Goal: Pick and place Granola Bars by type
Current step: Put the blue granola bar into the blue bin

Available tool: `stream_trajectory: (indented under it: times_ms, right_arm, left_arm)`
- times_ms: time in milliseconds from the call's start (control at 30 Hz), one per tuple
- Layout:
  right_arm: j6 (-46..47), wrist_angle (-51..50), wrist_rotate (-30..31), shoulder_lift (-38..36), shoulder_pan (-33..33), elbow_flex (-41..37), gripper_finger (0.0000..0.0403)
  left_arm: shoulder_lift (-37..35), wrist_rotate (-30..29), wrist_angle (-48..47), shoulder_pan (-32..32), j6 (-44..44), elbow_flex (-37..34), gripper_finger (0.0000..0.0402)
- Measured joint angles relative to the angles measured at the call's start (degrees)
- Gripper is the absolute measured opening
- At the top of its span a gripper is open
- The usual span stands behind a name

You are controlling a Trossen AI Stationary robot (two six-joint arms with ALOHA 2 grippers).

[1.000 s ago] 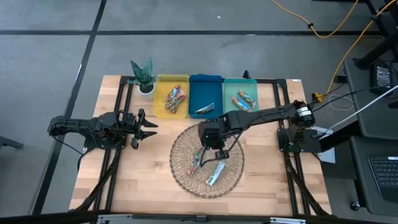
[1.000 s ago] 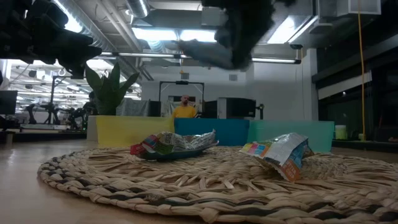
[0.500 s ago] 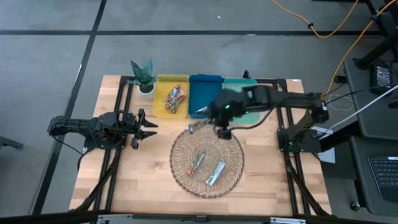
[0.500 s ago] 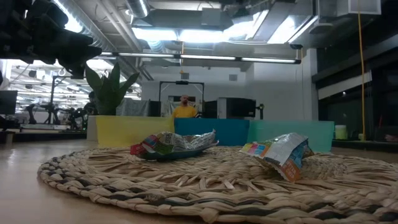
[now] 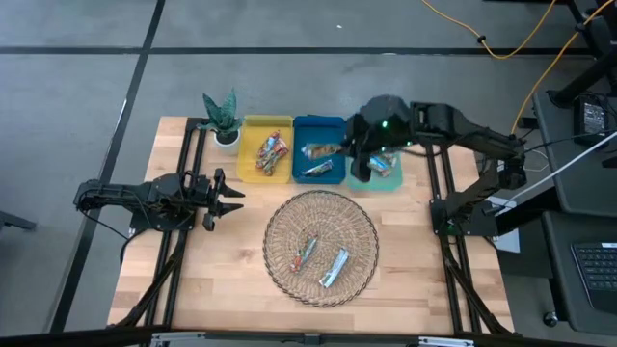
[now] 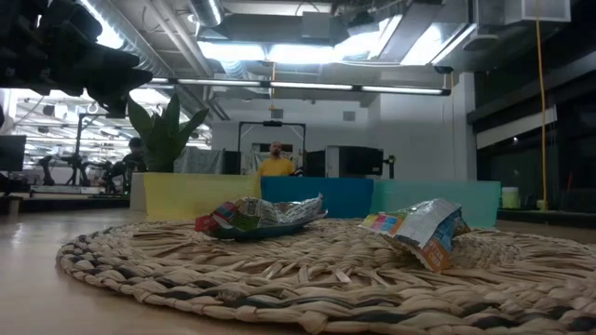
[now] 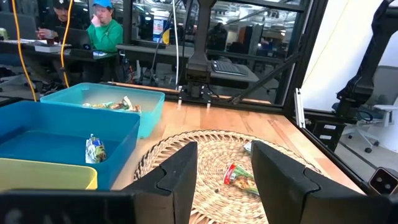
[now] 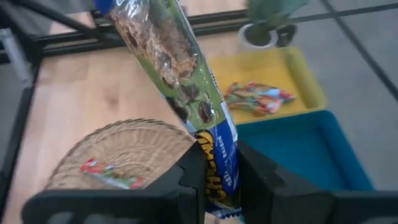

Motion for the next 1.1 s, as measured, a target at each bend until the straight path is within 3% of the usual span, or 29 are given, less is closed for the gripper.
stream_trajectory:
  times_ms: [133,333,500,733,1100]
  right_arm:
    - [-2.78,1.27,-2.14,-0.29,-4.73,0.0,0.0071]
    - [-7.09,3.14,-10.64,0.12,-12.87,-0.03,0.0071]
    - [-9.64,3.99,-12.02,0.43,-18.78,-0.04,0.0071]
    - [-13.52,5.21,-18.44,2.61,-25.27,-0.04,0.0071]
    - [-21.18,4.76,-19.12,11.47,-29.31,-0.04,0.0071]
  left_arm:
    - [0.0,0.0,0.0,0.01,-0.02,0.0,0.0143]
    - [0.0,-0.02,-0.01,0.0,-0.01,0.0,0.0143]
    - [0.0,-0.02,0.0,-0.01,0.0,0.0,0.0143]
    - [-0.02,-0.02,0.0,-0.01,0.0,0.0,0.0143]
    - [-0.02,-0.02,0.0,0.0,0.0,0.0,0.0143]
